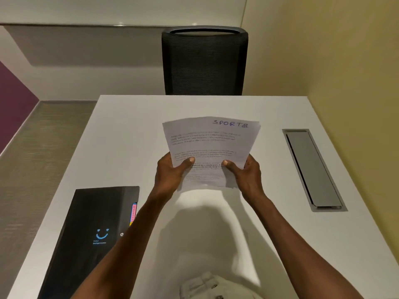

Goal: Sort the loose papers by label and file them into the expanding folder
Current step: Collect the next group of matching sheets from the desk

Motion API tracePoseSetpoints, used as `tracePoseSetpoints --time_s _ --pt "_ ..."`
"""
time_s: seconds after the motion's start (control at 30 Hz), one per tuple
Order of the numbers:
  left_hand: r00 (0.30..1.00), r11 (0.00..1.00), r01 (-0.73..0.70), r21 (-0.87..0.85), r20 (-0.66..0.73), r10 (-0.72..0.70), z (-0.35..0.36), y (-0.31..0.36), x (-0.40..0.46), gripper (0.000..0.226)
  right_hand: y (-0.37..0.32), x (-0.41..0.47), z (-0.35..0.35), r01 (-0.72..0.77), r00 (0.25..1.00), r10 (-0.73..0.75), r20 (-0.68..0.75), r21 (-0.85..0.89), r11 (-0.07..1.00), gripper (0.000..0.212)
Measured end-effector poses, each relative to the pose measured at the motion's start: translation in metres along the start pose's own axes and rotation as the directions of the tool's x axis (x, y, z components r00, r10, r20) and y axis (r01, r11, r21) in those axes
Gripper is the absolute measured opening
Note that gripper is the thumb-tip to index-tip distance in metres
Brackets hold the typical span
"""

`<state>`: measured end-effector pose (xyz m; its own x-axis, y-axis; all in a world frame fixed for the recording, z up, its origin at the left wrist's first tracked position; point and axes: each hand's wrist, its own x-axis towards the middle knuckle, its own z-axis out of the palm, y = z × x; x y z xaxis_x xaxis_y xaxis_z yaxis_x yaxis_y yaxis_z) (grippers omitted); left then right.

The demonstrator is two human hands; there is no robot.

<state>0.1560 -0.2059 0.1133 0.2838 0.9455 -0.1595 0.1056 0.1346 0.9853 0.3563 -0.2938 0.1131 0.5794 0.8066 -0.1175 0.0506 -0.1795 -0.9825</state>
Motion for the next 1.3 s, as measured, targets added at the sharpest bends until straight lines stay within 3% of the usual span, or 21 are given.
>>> tracePoseSetpoints --time_s 0.27,0.43,0.67,0.83,0.93,1.0,1.3 --pt "0.996 0.996 0.086 0.011 0.021 -0.086 0.003 -0.043 -0.019 0.033 0.047 -0.022 -0.001 -0.173 0.984 0.174 0.036 -0.035 0.984 0.038" --pt "0.998 0.998 0.057 -0.006 -0.018 -0.057 0.009 -0.038 -0.022 0.032 0.043 -0.02 -0.001 -0.156 0.986 0.157 0.054 -0.023 0.988 0.033" --pt "0.991 0.99 0.135 0.026 -0.003 -0.135 0.013 -0.057 -0.037 0.033 0.066 -0.037 0.001 -0.181 0.976 0.199 0.094 -0.166 0.969 0.034" --pt "0.963 0.967 0.219 0.128 0.135 -0.235 0.005 -0.042 -0.029 0.029 0.047 -0.032 -0.006 -0.139 0.984 0.155 0.092 -0.161 0.977 0.027" --pt "0.915 0.939 0.322 0.125 0.213 -0.342 0.002 -0.035 -0.026 0.024 0.047 -0.03 -0.004 -0.249 0.957 0.264 0.124 -0.12 0.961 0.034" --pt "0.908 0.928 0.362 0.088 0.194 -0.372 0.001 -0.036 -0.028 0.026 0.048 -0.031 -0.003 -0.294 0.941 0.308 0.142 -0.108 0.95 0.036" --pt "0.996 0.994 0.088 0.066 -0.016 -0.087 0.01 -0.021 -0.055 0.044 0.019 -0.048 -0.014 -0.089 0.994 0.093 0.063 -0.069 0.994 0.028"
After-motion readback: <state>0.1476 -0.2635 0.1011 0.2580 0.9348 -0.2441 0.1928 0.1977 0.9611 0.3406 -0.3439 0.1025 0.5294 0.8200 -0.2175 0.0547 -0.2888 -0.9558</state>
